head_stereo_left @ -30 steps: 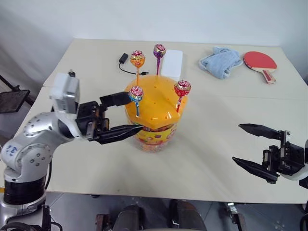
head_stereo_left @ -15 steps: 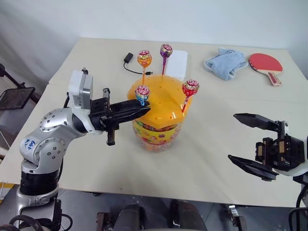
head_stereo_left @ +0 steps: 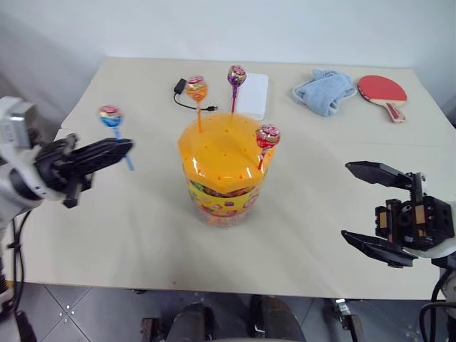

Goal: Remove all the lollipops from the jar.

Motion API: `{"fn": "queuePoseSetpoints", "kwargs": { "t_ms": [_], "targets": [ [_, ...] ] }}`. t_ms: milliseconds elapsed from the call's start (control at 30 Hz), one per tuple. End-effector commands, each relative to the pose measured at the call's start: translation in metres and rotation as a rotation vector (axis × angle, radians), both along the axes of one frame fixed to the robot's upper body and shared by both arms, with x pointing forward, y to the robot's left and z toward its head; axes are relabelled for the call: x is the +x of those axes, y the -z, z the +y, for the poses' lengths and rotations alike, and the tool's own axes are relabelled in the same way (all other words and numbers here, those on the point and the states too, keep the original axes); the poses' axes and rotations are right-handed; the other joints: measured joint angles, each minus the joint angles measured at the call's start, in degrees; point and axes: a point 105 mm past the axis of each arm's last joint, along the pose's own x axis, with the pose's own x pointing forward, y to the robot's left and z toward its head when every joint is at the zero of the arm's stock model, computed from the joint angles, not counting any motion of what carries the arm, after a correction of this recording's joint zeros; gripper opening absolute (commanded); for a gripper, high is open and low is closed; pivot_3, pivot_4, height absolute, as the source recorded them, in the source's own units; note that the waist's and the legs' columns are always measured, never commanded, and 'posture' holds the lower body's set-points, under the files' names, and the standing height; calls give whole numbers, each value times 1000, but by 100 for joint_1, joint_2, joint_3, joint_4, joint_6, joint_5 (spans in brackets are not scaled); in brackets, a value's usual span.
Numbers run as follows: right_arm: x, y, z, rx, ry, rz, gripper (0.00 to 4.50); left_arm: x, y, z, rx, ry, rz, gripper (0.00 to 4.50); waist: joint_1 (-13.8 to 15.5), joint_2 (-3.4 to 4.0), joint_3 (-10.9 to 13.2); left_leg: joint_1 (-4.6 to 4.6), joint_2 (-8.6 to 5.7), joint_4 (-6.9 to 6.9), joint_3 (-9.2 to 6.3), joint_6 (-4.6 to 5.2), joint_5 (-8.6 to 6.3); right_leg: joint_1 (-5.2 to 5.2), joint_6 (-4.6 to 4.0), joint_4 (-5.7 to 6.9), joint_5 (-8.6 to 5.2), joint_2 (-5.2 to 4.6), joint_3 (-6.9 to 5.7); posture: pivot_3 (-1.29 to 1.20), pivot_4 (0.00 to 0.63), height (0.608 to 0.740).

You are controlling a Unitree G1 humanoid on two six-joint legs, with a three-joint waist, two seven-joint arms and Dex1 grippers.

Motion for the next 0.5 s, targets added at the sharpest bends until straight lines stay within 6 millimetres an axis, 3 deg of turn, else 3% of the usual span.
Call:
{"fn": "queuePoseSetpoints", "kwargs": {
  "t_ms": [33,100,200,500],
  "targets": [
    [1,-1,2,-5,-3,-76,4500,14,36,47,94,-343,96,26,42,-4,-2,-1,-4,2,-2,2,0,2,2,-2,1,-5,0,0,150,740],
    [6,2,4,-22,7,-91,4500,13,90,68,261,-515,299,26,28,-4,-3,2,-9,-1,0,5,-3,3,6,-6,4,-14,4,0,150,740],
    [12,7,5,-51,13,-76,4500,0,131,71,362,-576,482,26,19,-12,-2,-5,-6,-8,0,3,-7,-5,6,-6,4,-16,5,0,150,740],
    [26,25,-6,-132,37,-74,4500,-13,154,78,449,-668,669,26,-23,-16,-13,2,-3,-15,-9,-3,-11,-7,-3,-4,-1,-32,5,0,150,740]
  ]
}}
